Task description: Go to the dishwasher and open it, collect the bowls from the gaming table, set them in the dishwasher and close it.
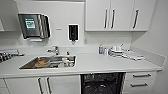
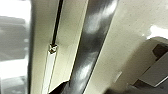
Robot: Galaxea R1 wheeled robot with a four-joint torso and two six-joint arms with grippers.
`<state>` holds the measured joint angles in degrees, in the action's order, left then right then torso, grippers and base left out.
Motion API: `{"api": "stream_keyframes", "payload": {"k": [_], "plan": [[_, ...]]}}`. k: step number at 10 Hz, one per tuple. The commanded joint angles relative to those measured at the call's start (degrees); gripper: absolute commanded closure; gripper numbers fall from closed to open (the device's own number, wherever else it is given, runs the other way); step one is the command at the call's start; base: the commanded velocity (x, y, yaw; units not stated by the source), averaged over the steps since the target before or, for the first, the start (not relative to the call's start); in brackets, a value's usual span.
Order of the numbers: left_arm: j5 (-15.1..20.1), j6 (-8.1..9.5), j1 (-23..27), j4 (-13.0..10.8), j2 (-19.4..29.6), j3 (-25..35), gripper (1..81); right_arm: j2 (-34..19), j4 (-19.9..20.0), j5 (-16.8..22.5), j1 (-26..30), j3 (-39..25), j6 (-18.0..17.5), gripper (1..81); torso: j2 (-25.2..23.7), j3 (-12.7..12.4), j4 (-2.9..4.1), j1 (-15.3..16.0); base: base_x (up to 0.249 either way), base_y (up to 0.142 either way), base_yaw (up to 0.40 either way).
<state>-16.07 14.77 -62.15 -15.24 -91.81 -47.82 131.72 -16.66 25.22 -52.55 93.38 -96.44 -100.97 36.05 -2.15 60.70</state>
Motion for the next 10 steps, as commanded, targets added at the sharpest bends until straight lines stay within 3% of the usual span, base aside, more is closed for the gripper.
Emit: {"api": "stream_keyframes", "payload": {"k": [1, 5, 7, 9, 10], "plan": [[1.4, -0.27, 4.1, -1.2, 2.3, 0.9, 1.0, -1.5, 1.5, 5.6, 4.1, -0.6, 0.5, 1.0, 0.0, 0.0, 0.0, 0.0, -0.1, 0.0, 0.0], [3.0, -0.36, 3.8, -1.3, 0.6, -0.7, 1.0, -0.2, -0.6, 5.8, 2.6, 0.6, 2.0, 1.0, 0.0, 0.0, 0.0, 0.0, -0.049, 0.0, 0.0], [7.8, -0.45, 1.6, -1.2, -2.0, -5.1, 1.0, -2.8, -6.0, 5.8, 2.2, -2.9, 10.8, 1.0, 0.0, 0.0, 0.0, 0.0, 0.0, 0.0, 0.0], [8.4, -0.54, -4.8, -1.2, -7.8, -15.0, 1.0, -3.4, -13.4, 5.8, -2.4, -4.8, 28.5, 1.0, 0.0, 0.0, 0.0, 0.0, 0.0, 0.0, 0.0], [7.9, -0.62, -8.5, -1.3, -10.6, -19.1, 1.0, -3.3, -13.8, 5.5, -4.6, -4.0, 32.8, 1.0, 0.0, 0.0, 0.0, 0.0, 0.0, 0.0, 0.0]]}}
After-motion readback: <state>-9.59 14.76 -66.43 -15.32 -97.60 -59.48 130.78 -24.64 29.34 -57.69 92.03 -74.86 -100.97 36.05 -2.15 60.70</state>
